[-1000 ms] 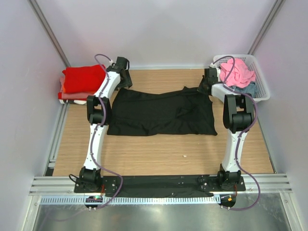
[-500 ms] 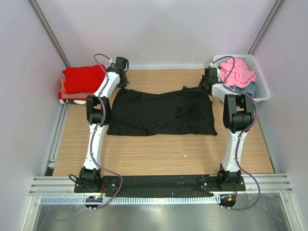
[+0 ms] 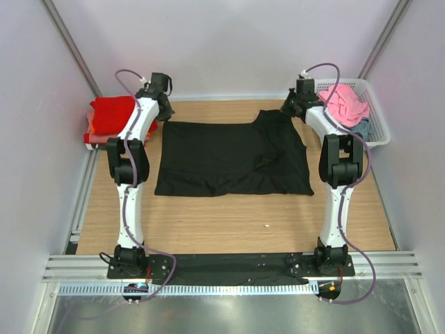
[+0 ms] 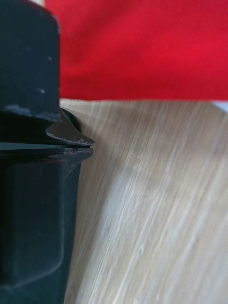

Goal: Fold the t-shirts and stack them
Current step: Fold the tshirt

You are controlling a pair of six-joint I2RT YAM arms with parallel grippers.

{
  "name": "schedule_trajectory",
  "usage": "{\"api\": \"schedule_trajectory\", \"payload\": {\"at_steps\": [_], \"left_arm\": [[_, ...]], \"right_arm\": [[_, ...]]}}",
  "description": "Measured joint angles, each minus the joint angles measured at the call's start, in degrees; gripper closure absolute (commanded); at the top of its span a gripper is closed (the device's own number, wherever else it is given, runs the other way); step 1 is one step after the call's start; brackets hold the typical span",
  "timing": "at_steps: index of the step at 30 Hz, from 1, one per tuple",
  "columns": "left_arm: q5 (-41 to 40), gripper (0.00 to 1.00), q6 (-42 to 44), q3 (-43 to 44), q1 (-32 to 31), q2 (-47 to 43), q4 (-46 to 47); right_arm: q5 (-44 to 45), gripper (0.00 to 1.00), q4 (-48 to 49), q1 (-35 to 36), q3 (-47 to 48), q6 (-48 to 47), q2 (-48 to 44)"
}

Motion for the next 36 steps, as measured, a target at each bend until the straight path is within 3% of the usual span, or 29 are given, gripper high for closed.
{"api": "schedule_trajectory", "payload": {"at_steps": [11, 36], "left_arm": [[1.0, 1.0, -0.9, -5.6, 0.2, -8.0, 0.2], [2.4, 1.0, 0.7, -22.8, 1.9, -15.3, 2.7]], "right_arm": [[-0.4, 0.99, -4.3, 0.8, -3.4, -1.2, -4.4], [1.2, 0.99, -2.1, 3.0, -32.2, -1.8, -26.4]]}}
